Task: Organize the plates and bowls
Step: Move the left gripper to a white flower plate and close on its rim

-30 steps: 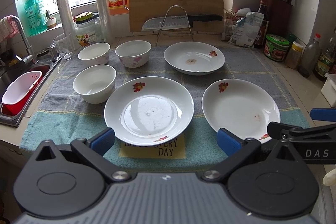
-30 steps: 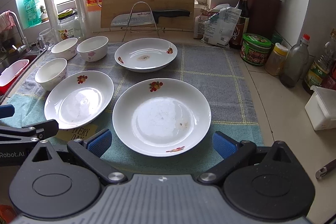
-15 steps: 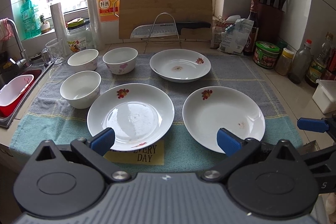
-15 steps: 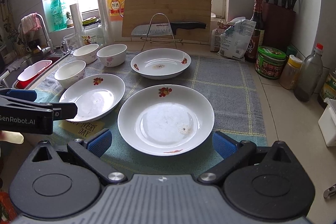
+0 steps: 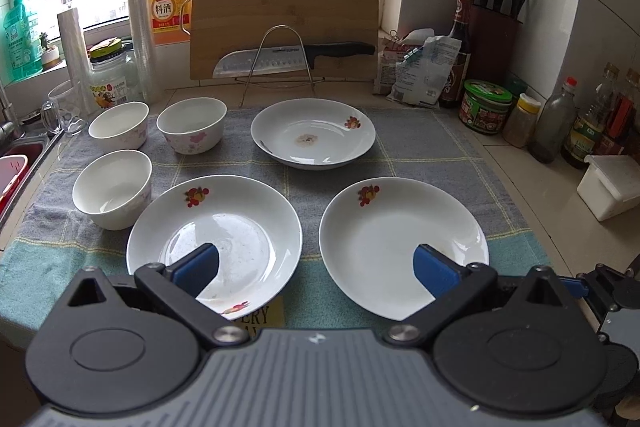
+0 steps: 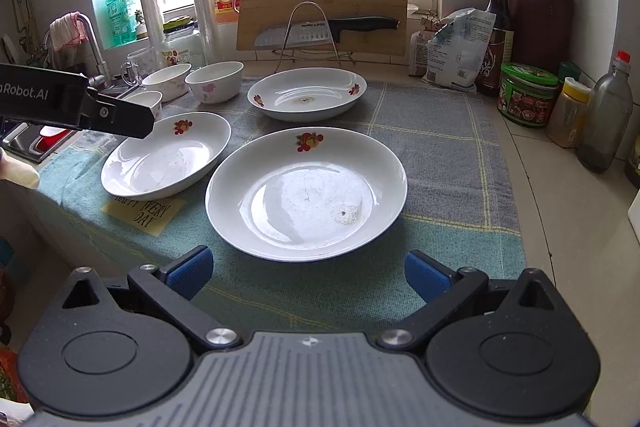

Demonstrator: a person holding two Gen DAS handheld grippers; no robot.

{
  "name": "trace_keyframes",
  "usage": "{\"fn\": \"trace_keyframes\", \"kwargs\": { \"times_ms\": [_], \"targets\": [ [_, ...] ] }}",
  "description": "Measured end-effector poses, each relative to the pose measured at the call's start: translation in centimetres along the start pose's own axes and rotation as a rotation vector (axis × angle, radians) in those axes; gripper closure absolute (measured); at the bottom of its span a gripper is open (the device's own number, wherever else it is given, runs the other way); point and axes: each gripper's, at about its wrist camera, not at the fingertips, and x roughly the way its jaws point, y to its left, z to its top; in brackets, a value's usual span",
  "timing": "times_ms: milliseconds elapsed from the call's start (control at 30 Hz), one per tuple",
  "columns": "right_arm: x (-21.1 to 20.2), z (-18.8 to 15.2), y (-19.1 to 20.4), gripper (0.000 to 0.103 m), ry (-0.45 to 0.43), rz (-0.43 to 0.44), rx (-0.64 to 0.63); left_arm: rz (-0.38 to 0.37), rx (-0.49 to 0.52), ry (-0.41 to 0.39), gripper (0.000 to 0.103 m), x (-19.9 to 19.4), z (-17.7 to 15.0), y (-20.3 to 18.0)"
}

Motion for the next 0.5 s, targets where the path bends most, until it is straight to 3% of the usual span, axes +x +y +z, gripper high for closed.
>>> {"fn": "trace_keyframes", "kwargs": {
  "times_ms": [500],
  "targets": [
    [5.5,-1.9,0.1,0.000,0.055,-0.043,0.024,-0.183,0.154,0.058,0.001,5.8,2.6,1.2]
  ]
}}
